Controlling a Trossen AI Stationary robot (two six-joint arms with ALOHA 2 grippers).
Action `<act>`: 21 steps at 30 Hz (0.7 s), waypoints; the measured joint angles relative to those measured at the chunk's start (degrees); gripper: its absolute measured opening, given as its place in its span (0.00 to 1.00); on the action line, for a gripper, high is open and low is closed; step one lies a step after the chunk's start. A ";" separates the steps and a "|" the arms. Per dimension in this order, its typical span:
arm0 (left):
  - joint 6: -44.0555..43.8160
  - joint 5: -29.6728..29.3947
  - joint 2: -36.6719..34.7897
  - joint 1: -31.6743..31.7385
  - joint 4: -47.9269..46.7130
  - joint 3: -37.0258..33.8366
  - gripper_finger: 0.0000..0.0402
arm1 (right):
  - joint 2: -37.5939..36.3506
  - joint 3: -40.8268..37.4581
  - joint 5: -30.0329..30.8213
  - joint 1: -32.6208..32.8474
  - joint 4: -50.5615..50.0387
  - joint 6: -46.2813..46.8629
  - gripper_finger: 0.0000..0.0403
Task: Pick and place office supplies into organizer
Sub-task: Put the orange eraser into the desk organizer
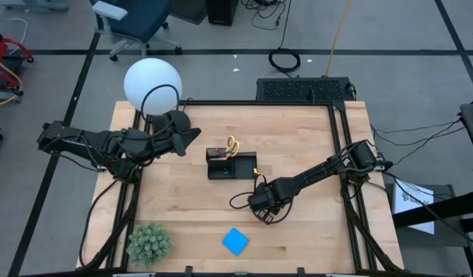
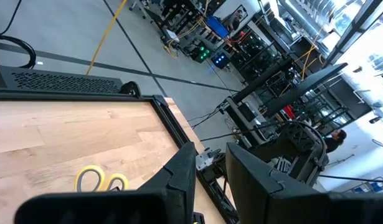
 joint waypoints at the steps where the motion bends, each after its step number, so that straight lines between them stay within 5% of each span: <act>1: 0.00 0.00 0.00 -0.02 0.00 -0.01 0.20 | 0.00 0.00 0.00 0.00 -0.02 -0.28 0.13; 21: 0.00 0.00 0.00 -0.01 0.00 -0.01 0.20 | -3.30 -0.28 -0.70 -1.90 -0.17 -4.36 0.12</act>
